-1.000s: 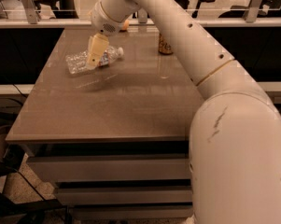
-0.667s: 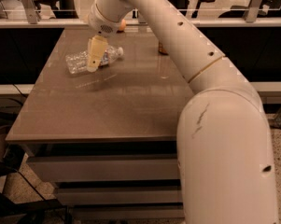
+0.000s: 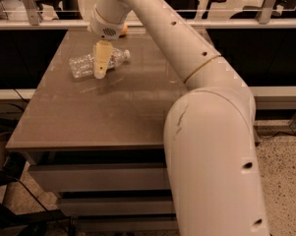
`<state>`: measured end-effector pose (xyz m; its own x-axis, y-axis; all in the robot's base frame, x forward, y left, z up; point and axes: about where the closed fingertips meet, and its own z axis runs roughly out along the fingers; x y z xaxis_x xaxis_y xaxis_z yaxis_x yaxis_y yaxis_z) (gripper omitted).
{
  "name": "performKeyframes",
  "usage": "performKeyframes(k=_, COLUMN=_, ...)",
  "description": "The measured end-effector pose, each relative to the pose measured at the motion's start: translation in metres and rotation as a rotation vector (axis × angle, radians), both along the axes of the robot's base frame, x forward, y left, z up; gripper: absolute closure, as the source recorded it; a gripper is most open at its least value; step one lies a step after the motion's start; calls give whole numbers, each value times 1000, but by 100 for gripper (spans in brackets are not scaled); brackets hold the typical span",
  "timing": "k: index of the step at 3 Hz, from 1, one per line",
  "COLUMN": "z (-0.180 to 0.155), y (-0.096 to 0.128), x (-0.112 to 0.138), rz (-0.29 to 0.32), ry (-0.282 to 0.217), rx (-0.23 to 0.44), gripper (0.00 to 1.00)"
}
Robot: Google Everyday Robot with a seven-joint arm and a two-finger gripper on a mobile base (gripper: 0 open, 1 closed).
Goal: Place water bottle upright
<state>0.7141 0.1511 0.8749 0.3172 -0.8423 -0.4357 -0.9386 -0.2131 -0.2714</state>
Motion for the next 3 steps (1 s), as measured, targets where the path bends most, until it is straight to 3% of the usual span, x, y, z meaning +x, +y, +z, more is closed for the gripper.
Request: performKeyframes(k=3, z=-27, y=-7, x=18, rz=20, ry=8, rx=-160, gripper=0)
